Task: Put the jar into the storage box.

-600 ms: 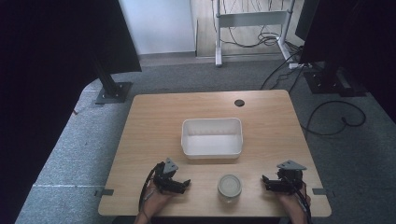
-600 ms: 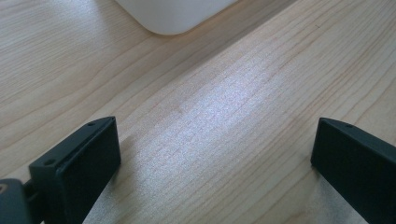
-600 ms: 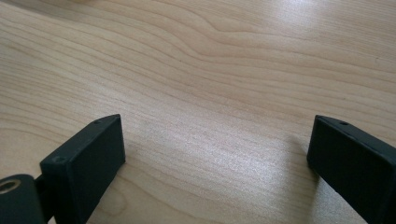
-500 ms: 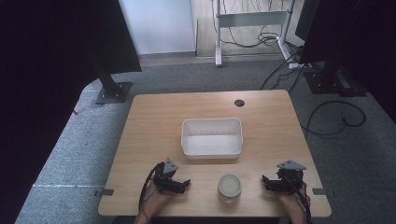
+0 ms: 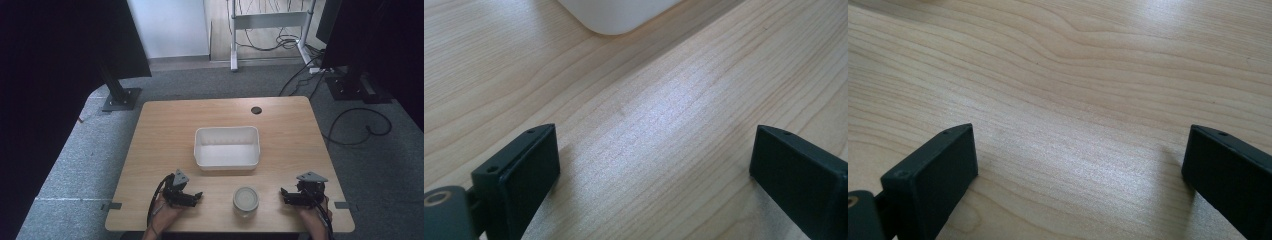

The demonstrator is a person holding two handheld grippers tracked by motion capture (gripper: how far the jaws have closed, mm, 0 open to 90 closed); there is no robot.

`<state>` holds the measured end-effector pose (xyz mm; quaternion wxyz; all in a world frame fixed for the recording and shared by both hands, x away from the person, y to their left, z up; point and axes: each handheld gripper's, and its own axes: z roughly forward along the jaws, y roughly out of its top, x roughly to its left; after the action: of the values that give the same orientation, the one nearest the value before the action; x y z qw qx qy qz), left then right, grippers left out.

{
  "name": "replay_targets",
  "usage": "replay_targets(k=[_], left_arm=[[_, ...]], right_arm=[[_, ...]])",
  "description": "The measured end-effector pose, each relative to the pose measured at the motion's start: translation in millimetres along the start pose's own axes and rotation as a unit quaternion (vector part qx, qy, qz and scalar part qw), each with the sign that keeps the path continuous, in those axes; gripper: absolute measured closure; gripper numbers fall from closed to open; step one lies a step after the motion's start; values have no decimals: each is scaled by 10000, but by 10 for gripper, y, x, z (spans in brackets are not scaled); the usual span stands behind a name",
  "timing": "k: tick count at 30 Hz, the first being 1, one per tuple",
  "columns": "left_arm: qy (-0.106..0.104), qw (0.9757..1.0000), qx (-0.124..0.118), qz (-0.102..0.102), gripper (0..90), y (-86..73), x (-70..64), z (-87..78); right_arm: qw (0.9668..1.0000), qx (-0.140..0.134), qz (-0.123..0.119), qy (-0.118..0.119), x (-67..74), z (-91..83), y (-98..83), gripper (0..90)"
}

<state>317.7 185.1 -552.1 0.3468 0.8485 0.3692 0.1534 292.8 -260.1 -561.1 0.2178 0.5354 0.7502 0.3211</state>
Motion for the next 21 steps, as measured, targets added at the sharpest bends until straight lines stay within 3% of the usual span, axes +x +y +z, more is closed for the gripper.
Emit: replay_targets(k=[13,21], left_arm=[[-42,9998,-82,154,45,23,-84,-78],[-172,9996,-159,185,52,38,-160,-120]], right_arm=[[10000,-1,2,0,0,0,0,9],[10000,-2,2,0,0,0,0,9]])
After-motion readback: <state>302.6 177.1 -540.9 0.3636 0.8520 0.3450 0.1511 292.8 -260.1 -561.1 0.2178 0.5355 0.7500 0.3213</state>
